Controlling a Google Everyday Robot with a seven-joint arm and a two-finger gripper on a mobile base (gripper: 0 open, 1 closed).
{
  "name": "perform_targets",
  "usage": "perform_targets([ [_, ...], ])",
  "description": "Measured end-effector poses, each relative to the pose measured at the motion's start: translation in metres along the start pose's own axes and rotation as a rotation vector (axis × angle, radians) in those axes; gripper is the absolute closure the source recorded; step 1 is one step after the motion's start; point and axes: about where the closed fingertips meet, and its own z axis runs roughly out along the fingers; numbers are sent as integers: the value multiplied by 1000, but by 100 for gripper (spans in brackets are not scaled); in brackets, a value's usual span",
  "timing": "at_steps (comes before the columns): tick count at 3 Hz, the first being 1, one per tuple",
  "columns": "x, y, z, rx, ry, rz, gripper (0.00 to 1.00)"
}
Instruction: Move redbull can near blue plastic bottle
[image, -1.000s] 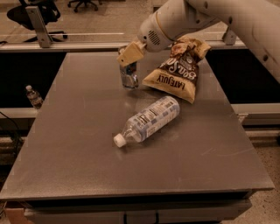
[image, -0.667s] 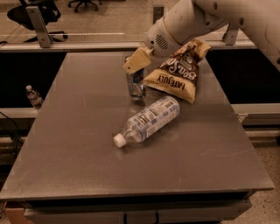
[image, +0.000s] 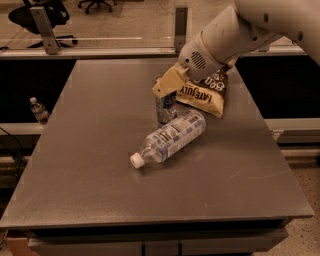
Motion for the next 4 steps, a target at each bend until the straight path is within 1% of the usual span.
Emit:
perform_targets([
  [1, 10, 2, 0, 9, -7, 24, 100],
  [2, 10, 3, 0, 8, -7, 24, 74],
  [4, 8, 5, 2, 3, -5, 18, 28],
])
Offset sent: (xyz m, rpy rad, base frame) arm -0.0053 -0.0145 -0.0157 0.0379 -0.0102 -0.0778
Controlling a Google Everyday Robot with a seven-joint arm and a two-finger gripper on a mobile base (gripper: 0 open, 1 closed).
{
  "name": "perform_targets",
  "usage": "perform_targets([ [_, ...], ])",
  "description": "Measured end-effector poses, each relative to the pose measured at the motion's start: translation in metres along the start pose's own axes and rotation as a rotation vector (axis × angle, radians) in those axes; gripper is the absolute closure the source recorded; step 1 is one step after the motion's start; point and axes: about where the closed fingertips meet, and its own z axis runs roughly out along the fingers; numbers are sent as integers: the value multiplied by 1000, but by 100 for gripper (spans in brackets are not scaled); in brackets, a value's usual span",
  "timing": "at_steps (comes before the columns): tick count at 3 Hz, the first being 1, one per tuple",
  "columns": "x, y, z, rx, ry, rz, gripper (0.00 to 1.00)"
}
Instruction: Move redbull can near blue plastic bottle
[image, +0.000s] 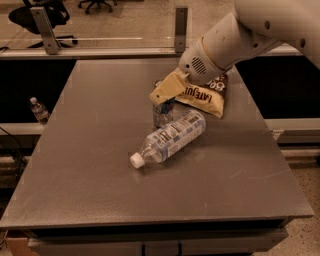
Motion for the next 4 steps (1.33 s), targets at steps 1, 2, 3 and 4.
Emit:
perform_targets([
  [1, -1, 1, 1, -2, 1, -3, 5],
  [2, -1, 2, 2, -4, 2, -4, 0],
  [3, -2, 3, 2, -5, 1, -6, 0],
  [4, 9, -1, -14, -14, 1, -24, 0],
])
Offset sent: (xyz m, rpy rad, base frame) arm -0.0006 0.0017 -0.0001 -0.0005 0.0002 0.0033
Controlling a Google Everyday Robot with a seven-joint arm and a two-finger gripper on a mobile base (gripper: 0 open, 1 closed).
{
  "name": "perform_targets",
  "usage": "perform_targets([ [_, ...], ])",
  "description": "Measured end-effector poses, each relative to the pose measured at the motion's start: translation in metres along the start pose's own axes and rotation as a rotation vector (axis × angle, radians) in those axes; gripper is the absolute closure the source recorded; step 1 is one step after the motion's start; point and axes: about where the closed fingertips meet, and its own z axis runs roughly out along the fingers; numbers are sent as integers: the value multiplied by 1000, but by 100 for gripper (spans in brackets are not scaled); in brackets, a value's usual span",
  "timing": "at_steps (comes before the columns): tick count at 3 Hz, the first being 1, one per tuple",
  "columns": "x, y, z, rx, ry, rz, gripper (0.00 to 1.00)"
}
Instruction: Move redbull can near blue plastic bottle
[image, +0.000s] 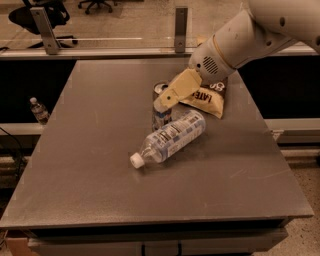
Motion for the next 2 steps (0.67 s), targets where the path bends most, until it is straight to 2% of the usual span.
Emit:
perform_targets([
  [1, 25, 0, -24, 10, 30, -10, 0],
  [2, 51, 5, -41, 55, 49, -11, 0],
])
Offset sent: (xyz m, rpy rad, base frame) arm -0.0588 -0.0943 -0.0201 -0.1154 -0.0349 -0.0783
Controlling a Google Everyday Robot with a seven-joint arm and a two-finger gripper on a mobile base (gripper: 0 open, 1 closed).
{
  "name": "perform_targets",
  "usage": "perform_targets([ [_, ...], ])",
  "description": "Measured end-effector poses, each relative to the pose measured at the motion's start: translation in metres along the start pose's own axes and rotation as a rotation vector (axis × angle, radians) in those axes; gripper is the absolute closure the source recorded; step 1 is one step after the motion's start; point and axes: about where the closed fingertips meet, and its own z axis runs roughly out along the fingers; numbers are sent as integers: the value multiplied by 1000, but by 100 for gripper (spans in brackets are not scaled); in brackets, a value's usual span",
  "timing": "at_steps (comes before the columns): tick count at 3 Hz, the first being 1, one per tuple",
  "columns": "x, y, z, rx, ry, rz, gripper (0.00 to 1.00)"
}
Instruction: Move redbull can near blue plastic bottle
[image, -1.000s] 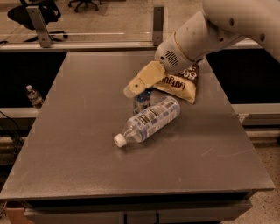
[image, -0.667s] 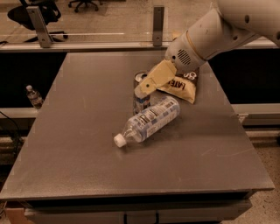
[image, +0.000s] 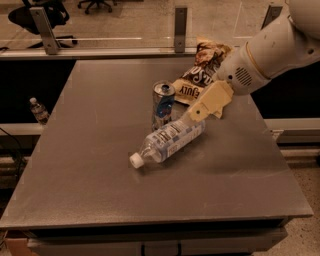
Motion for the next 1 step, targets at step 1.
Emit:
perform_targets([
  [1, 7, 1, 0, 3, 6, 6, 0],
])
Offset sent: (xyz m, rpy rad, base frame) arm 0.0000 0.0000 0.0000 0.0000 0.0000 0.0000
